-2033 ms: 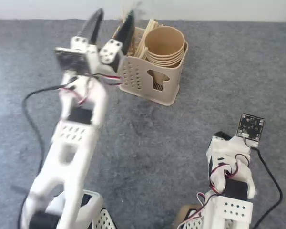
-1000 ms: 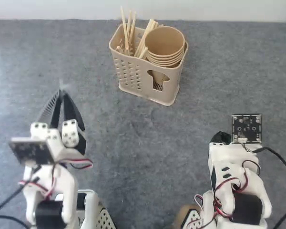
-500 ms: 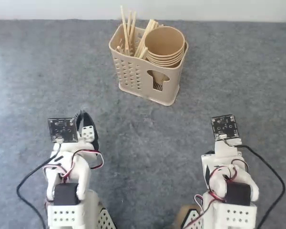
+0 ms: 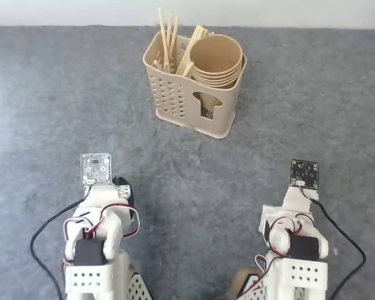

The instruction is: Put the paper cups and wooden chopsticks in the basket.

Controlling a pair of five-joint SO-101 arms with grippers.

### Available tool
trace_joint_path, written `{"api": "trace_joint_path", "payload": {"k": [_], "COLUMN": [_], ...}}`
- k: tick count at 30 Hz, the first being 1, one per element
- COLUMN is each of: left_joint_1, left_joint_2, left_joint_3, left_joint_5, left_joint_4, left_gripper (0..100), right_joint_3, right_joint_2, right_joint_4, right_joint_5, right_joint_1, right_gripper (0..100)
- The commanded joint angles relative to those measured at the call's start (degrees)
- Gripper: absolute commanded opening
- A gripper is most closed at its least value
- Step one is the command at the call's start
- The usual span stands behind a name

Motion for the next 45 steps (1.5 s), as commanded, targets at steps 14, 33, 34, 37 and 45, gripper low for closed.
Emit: {"api": "trace_joint_path", "payload": {"k": [14, 33, 34, 37, 45], "left_joint_1": [0.4, 0.4, 0.4, 0.4, 0.4], "left_joint_2": [-1.0, -1.0, -1.0, -1.0, -1.0], "left_joint_3": [-0.4, -0.4, -0.4, -0.4, -0.4], "left_joint_5": [0.3, 0.3, 0.3, 0.3, 0.3], "left_joint_4": [8.6, 8.6, 8.6, 8.6, 8.6], "left_gripper": [1, 1, 1, 1, 1], "right_joint_3": [0.6, 0.6, 0.6, 0.6, 0.6], "right_joint_2": [-0.8, -0.8, -0.8, -0.8, -0.8], "right_joint_4": [0.3, 0.3, 0.3, 0.3, 0.3], "right_joint_5": [-0.8, -0.8, -0.8, -0.8, -0.8], "right_joint_1": [0.1, 0.1, 0.1, 0.1, 0.1], "right_gripper": [0.8, 0.8, 0.8, 0.8, 0.8]}}
